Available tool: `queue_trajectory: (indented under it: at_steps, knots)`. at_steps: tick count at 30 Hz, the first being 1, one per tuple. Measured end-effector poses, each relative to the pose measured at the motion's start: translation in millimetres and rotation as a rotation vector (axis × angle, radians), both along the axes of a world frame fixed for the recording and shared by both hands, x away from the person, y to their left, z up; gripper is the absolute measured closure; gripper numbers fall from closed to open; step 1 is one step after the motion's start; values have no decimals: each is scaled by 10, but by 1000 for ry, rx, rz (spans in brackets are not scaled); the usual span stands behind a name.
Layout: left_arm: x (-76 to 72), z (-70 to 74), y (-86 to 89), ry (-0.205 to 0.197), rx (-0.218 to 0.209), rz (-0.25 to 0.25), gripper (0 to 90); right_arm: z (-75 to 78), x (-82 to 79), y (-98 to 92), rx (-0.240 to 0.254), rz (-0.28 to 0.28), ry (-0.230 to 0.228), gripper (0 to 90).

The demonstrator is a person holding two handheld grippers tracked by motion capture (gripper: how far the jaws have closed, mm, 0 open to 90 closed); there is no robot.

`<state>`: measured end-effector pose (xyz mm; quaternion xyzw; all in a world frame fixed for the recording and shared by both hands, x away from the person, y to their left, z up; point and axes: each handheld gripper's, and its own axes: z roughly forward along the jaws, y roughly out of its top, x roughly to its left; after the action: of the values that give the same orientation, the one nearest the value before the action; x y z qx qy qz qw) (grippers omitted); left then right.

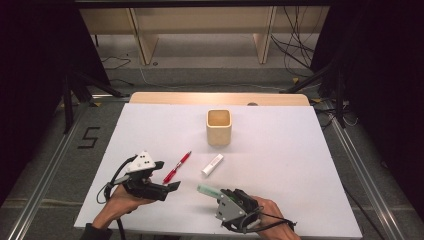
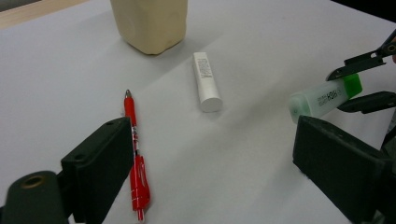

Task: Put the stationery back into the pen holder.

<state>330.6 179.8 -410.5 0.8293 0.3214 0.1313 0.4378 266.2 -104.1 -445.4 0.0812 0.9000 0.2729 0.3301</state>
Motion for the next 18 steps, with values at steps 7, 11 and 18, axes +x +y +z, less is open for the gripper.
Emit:
queue_trajectory:
  at_steps: [7, 11, 18]
  knots:
    - [63, 75, -142, 25, 68, -65, 119, -47, -93, 53, -92, 64, -135, 673]
    - [76, 111, -251, 41, 105, -111, 120, -87, -137, 88, -139, 94, -205, 673]
    - [64, 106, -461, 65, 178, -195, 139, -157, -197, 126, -199, 142, -303, 673]
